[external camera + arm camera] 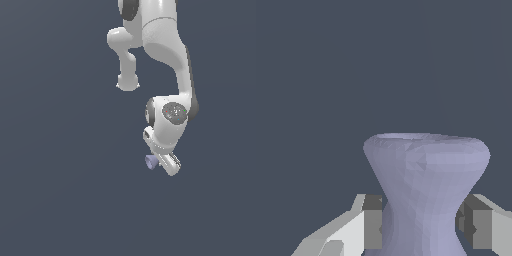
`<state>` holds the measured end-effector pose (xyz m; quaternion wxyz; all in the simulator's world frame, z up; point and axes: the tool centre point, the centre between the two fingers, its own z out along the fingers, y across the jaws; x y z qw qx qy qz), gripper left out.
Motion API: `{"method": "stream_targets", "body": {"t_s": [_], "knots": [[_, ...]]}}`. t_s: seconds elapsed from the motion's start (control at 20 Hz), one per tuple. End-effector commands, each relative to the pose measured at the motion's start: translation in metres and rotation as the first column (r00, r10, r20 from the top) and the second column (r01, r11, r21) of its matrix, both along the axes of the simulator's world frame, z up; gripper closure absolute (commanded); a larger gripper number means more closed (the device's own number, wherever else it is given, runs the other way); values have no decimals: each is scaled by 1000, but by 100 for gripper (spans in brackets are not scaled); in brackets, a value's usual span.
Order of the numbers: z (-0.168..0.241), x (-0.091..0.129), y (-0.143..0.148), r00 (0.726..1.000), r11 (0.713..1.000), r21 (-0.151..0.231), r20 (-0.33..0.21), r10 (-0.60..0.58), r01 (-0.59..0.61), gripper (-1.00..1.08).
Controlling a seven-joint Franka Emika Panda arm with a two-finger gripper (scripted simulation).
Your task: Pick up the object and move it to a goal position.
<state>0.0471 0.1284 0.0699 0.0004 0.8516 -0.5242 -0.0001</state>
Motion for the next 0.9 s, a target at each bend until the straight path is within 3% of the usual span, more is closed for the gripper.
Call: {"method": "stream_targets", "body": {"t_s": [0.0,0.4,0.85], "knots": [[7,3,22,1000,1000,0,1,1,-1,108],[26,14,79,1000,1000,0,1,1,-1,108],[31,19,95,1000,1000,0,1,1,-1,108]]}}
